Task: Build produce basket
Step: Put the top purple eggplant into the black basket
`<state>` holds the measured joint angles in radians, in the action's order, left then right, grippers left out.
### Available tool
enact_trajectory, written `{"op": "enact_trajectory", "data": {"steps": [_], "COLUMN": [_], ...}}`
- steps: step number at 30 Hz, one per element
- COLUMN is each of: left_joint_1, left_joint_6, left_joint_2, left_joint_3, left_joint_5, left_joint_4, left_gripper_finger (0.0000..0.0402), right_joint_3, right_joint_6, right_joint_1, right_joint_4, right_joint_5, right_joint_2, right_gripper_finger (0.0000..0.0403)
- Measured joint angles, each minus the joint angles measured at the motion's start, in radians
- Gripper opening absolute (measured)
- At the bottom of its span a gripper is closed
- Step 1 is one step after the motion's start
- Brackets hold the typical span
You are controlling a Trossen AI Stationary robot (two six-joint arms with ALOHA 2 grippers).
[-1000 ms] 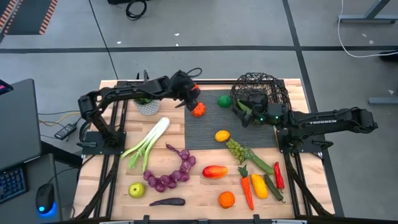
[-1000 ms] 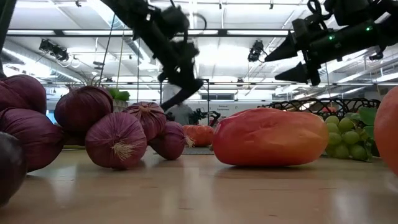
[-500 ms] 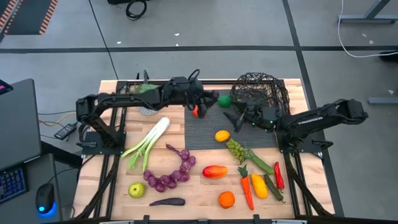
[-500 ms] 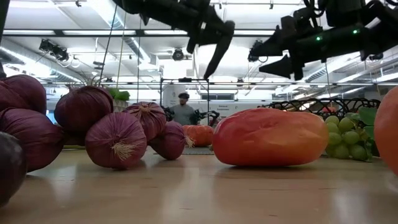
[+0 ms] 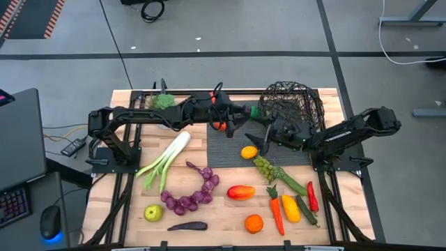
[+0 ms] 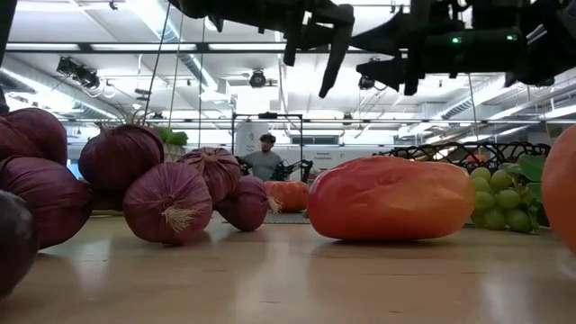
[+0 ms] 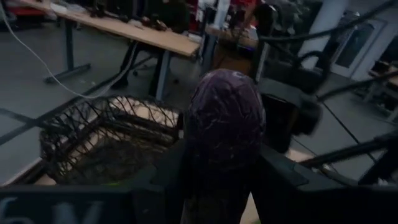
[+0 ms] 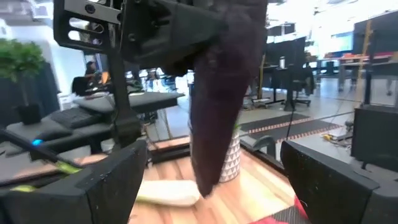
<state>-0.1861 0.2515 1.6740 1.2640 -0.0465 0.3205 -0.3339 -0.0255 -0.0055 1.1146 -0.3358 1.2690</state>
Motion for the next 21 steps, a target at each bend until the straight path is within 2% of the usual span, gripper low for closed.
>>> {"op": "enact_trajectory", "data": {"steps": [8,12,16,21], "left_joint_1": [0.038,0.054,0.06,0.057], "left_joint_6": [0.007,-0.008,-0.029,-0.041], "left_joint_2": [0.028,0.029,0.029,0.029], "left_joint_3": [-0.001,-0.001,-0.001,-0.001], "left_joint_5": [-0.003,-0.002,0.005,0.009], "left_joint_4": [0.066,0.066,0.055,0.033], "left_gripper_finger": [0.0147,0.0153,0.0158,0.0166], "right_joint_3": [-0.098,-0.106,-0.106,-0.106], "right_joint_6": [0.003,0.003,0.002,0.038], "right_joint_1": [-0.006,-0.01,-0.001,0.021], "right_joint_4": [-0.011,-0.016,-0.059,-0.074], "right_joint_5": [-0.003,-0.03,-0.112,-0.168], "right_joint_2": [0.092,0.122,0.118,0.119], "right_gripper_finger": [0.0377,0.036,0.0309,0.0212]}}
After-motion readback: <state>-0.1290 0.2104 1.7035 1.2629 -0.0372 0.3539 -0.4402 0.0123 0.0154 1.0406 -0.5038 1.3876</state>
